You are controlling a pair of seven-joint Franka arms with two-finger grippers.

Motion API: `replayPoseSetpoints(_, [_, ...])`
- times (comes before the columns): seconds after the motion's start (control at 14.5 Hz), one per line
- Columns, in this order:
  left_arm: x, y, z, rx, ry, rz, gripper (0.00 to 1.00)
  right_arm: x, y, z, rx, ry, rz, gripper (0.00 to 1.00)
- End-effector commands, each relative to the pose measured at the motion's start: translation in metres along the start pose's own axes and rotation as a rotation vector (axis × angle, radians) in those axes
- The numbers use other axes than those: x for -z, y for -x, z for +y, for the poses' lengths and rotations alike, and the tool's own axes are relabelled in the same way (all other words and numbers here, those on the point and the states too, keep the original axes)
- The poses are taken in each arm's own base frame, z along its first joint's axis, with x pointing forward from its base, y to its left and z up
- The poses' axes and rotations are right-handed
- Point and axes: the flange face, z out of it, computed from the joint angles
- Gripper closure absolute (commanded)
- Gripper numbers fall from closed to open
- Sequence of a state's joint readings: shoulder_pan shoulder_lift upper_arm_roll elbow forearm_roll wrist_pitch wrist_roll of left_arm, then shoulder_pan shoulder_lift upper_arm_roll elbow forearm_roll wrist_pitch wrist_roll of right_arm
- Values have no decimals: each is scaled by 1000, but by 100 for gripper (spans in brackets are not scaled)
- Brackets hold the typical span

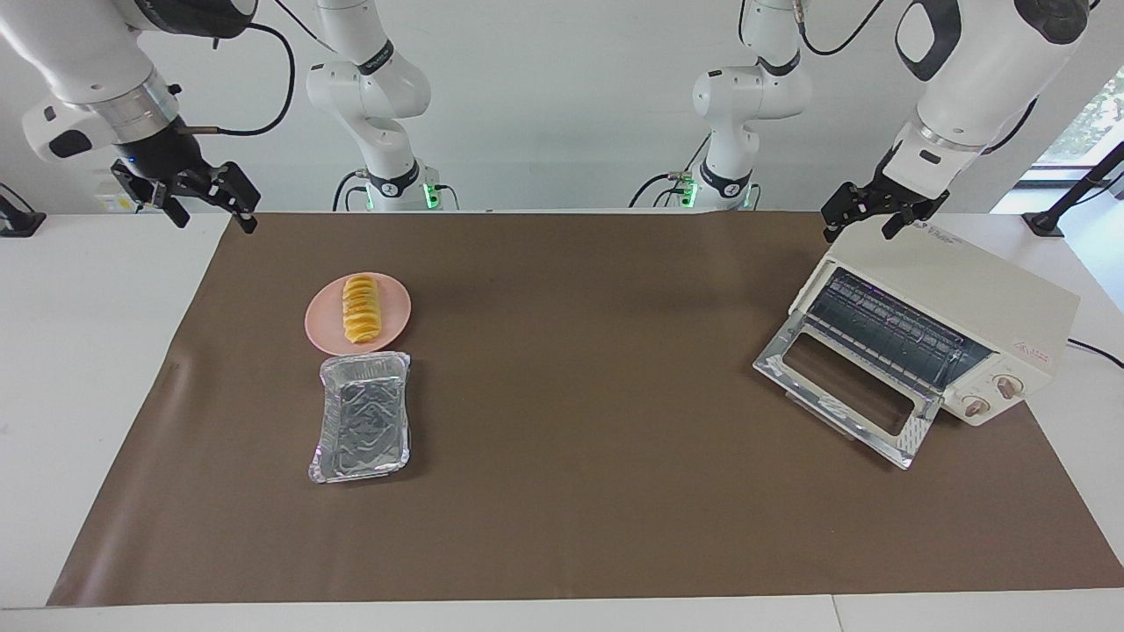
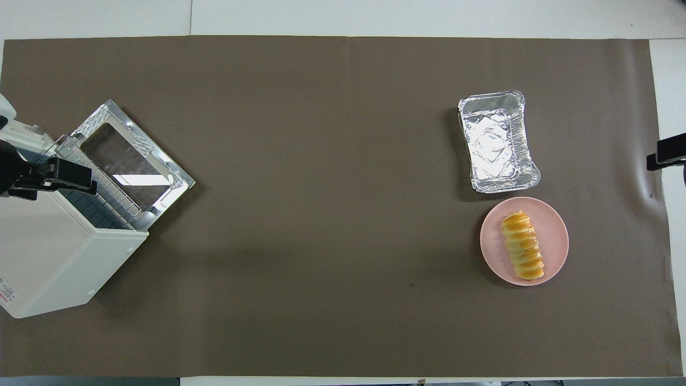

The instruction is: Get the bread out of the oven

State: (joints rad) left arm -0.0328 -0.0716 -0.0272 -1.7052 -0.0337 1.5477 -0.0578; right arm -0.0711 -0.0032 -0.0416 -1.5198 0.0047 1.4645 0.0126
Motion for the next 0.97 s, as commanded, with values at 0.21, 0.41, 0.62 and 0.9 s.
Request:
replayPoseSetpoints(0.21, [3, 6, 0, 14, 13, -7, 0, -20, 9, -18, 46, 10, 20, 0])
replayPoseSetpoints(0.41, [4, 6, 0, 14, 13, -5, 0, -30, 10, -32, 66, 12, 12, 0])
replayPoseSetpoints(0.62, [4, 6, 0, 14, 15, -5, 0, -30, 10, -32, 68, 13, 6, 0])
replayPoseSetpoints(0.9, [4, 6, 0, 14, 15, -5, 0, -30, 10, -32, 74, 13, 11, 0])
